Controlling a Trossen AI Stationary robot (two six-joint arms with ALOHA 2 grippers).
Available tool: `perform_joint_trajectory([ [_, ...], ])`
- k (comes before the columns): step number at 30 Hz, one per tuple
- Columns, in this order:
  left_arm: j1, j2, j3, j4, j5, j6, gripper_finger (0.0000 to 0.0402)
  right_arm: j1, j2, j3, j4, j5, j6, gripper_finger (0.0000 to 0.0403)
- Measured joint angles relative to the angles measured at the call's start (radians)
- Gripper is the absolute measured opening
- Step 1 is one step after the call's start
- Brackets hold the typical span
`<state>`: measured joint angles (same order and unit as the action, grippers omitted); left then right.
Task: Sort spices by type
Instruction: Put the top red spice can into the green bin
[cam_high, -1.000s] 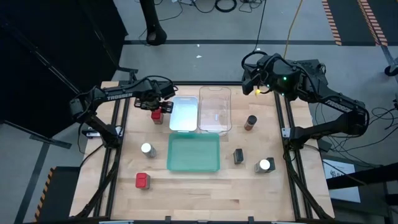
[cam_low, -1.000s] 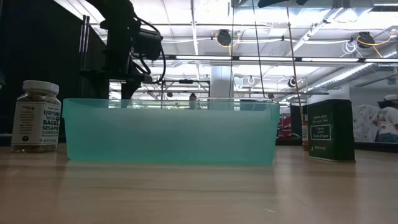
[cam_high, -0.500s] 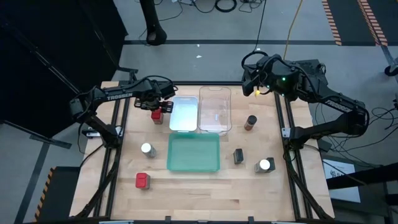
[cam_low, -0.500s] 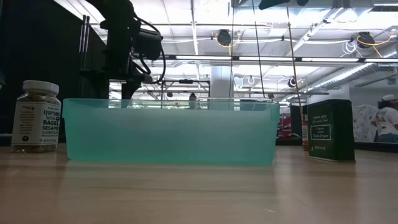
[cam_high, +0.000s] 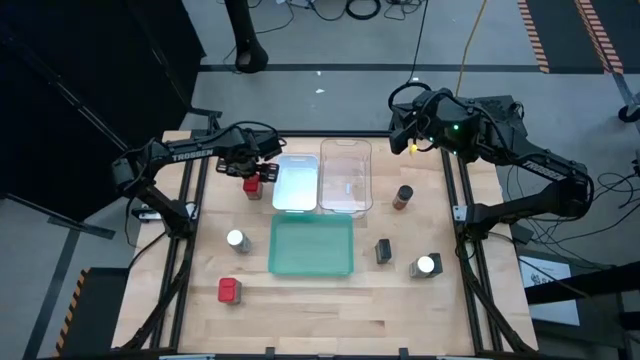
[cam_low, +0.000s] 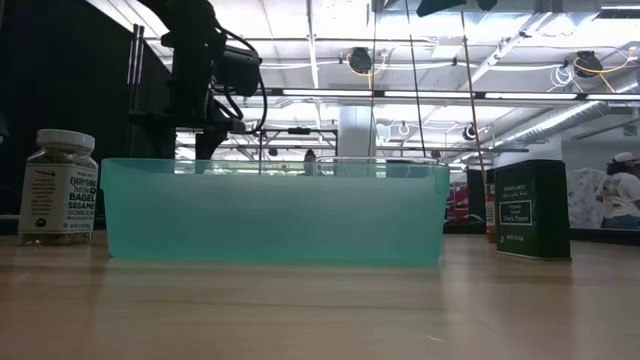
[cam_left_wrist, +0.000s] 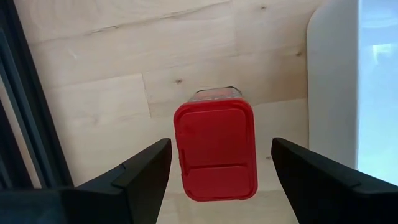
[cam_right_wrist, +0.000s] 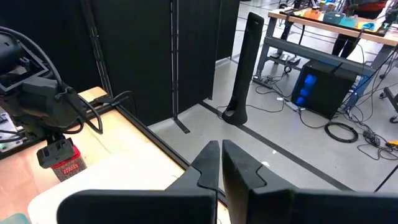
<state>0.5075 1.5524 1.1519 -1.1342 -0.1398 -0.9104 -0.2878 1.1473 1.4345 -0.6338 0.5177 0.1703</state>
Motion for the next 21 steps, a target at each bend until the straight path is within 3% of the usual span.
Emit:
perform_joint_trajectory([
  [21,0.002,0.0,0.0,-0.026,-0.012,0.002,0.0283,0.0,0.0,0.0,-0.001,0.0,-0.006,0.0],
])
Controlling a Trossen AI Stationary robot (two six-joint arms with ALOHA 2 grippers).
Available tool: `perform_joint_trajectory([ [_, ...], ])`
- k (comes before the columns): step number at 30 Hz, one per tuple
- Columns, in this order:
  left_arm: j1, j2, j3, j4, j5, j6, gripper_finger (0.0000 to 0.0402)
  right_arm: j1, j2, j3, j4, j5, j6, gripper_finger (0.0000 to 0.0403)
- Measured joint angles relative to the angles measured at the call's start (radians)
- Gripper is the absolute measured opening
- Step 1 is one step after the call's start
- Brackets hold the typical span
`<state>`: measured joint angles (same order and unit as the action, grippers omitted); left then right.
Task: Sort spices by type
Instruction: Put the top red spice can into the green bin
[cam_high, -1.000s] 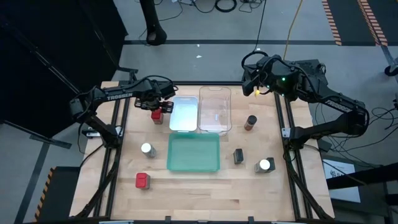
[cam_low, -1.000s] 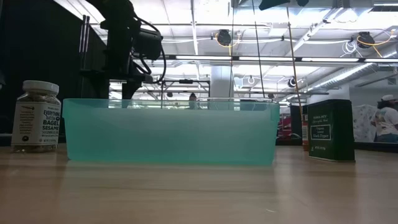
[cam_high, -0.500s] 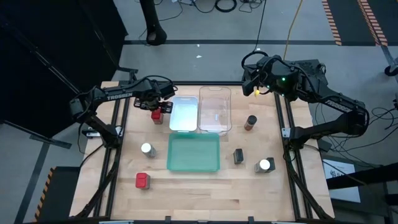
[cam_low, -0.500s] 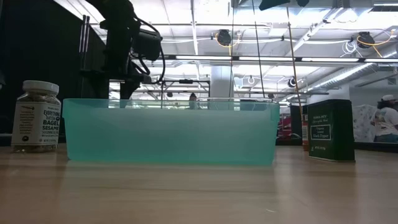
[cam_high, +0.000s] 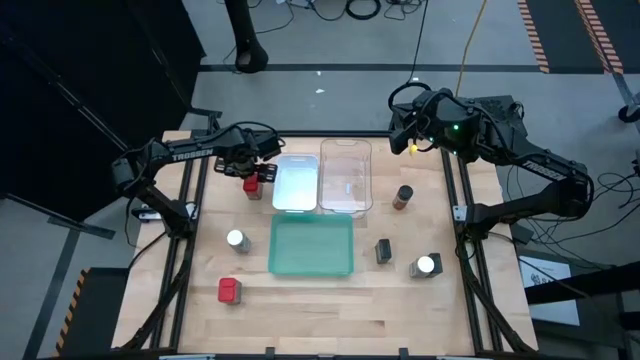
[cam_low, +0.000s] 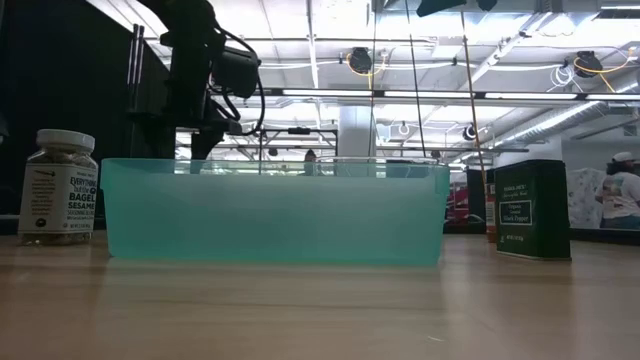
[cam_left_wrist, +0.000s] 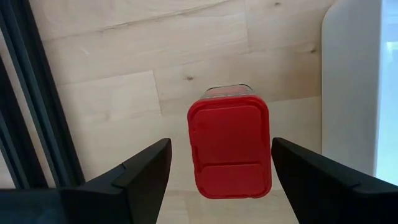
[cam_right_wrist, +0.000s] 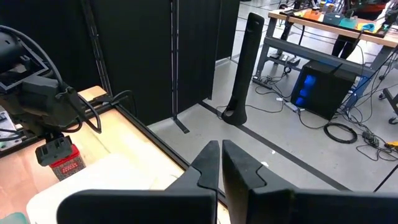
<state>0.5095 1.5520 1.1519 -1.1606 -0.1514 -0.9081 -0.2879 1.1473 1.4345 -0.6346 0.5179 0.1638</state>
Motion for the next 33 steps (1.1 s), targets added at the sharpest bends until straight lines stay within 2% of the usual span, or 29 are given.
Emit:
perform_joint_trajectory([
  [22,-0.001,0.0,0.0,0.026,-0.01,-0.003,0.0283,0.0,0.0,0.0,0.0,0.0,0.0,0.0],
  [33,-0.027,-0.006,-0.07,0.092,-0.005,-0.03,0.0283,0.0,0.0,0.0,0.0,0.001,0.0,0.0],
])
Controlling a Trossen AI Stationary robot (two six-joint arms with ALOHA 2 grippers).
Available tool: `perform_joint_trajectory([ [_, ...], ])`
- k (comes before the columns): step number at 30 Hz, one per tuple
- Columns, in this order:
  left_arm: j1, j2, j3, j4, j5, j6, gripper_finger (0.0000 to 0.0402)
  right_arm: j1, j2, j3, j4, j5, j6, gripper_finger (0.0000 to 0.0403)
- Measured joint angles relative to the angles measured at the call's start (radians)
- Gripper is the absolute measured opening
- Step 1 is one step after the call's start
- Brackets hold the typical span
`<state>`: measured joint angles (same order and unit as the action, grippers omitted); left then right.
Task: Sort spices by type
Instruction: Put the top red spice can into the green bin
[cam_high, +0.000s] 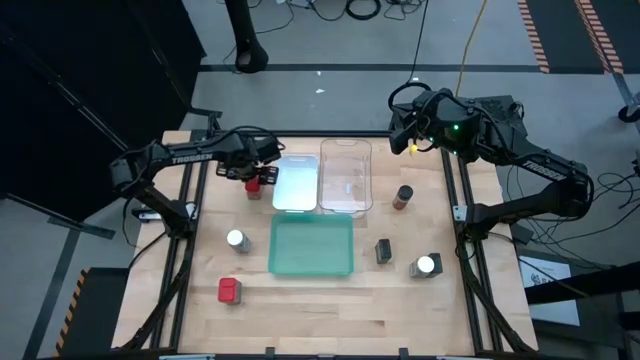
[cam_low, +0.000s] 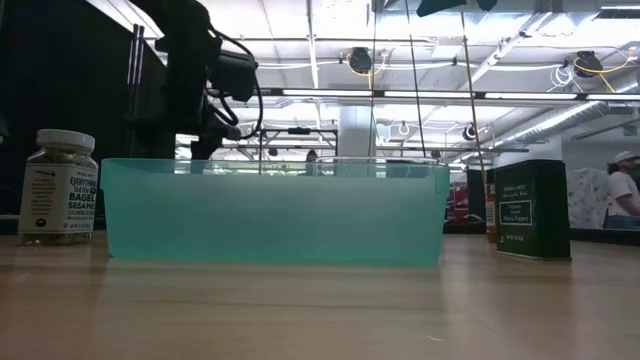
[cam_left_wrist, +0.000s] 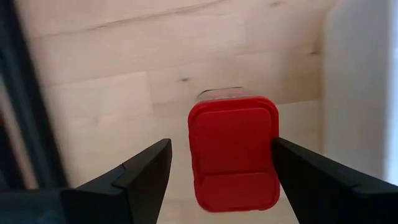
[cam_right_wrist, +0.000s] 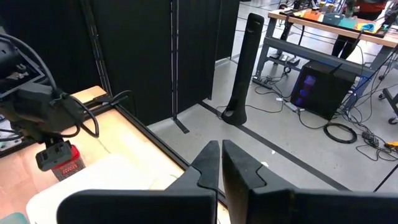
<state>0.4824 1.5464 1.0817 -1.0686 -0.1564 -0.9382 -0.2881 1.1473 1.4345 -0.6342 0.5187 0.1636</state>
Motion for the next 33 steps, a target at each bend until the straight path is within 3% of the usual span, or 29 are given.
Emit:
perform_joint_trajectory([
  [17,-0.005,0.006,-0.006,-0.012,0.026,0.081,0.0283,0.0,0.0,0.0,0.001,0.006,0.003,0.0],
  [26,0.019,-0.007,-0.006,-0.067,0.061,0.38,0.0283,0.0,0.0,0.0,0.001,0.004,0.008,0.0],
  [29,0.025,-0.027,0.004,-0.068,0.146,0.608,0.0283,0.0,0.0,0.0,0.002,0.004,0.008,0.0],
  [33,0.02,-0.081,0.012,-0.102,0.143,0.934,0.0283,0.0,0.0,0.0,0.002,0.003,0.008,0.0],
])
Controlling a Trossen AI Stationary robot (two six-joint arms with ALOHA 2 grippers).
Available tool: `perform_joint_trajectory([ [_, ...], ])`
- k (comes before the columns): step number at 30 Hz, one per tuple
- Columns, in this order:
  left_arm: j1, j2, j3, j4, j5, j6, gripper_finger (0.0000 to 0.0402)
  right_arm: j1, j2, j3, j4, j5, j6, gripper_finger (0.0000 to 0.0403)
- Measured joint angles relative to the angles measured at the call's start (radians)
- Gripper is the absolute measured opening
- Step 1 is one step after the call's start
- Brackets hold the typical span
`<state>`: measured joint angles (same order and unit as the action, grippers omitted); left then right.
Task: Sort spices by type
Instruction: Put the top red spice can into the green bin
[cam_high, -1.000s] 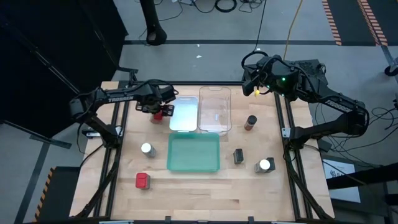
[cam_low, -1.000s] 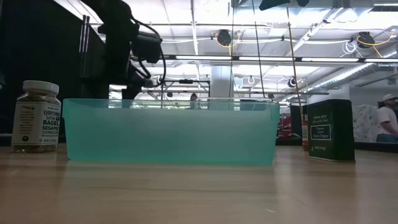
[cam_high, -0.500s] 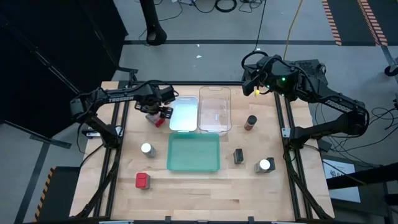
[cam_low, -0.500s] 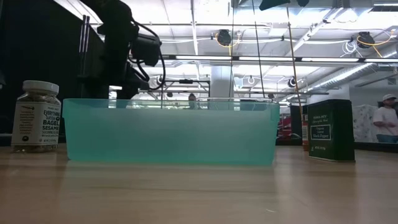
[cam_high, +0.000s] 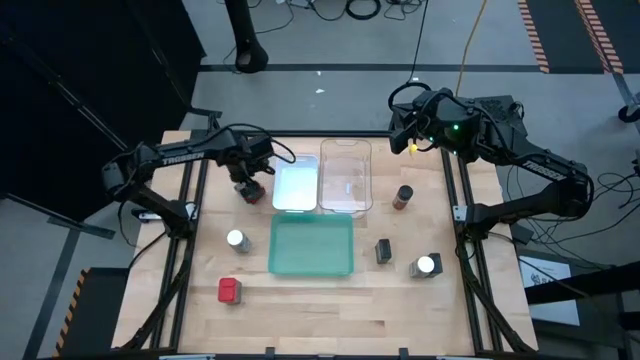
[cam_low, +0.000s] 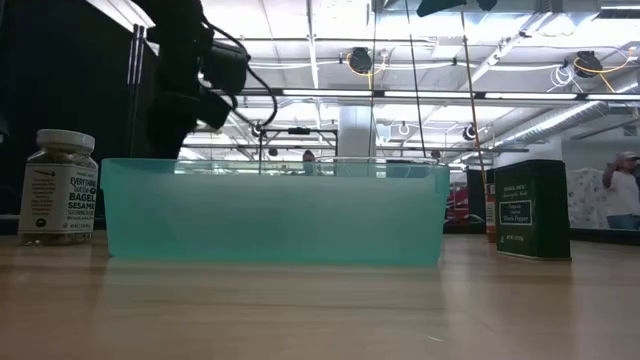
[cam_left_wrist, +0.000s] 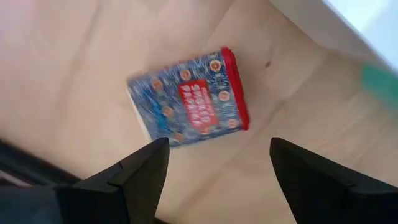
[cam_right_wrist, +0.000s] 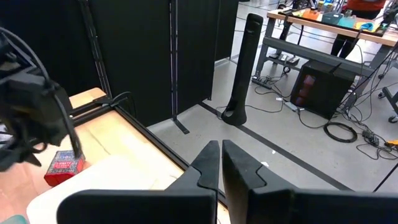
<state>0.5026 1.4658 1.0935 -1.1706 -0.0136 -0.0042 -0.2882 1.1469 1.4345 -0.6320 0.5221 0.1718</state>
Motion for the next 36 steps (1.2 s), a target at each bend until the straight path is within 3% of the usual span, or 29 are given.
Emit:
perform_joint_trajectory([
  [4,0.004,-0.043,0.0,0.016,-0.014,0.264,0.0259,0.0,0.0,0.0,0.002,0.0,0.01,0.0],
  [7,0.026,-0.041,-0.006,0.041,-0.018,0.332,0.0215,0.0,0.0,0.0,0.002,0.0,0.027,0.0],
  [14,0.07,-0.027,-0.084,0.099,0.002,0.332,0.002,0.0,0.0,0.0,0.001,0.0,0.048,0.0],
  [29,0.11,-0.03,-0.246,0.232,-0.019,0.143,0.0005,0.0,0.0,0.0,0.0,0.0,0.053,0.0],
  [36,0.176,-0.032,-0.278,0.264,0.041,0.018,0.0005,0.0,0.0,0.0,-0.001,0.0,0.053,0.0],
])
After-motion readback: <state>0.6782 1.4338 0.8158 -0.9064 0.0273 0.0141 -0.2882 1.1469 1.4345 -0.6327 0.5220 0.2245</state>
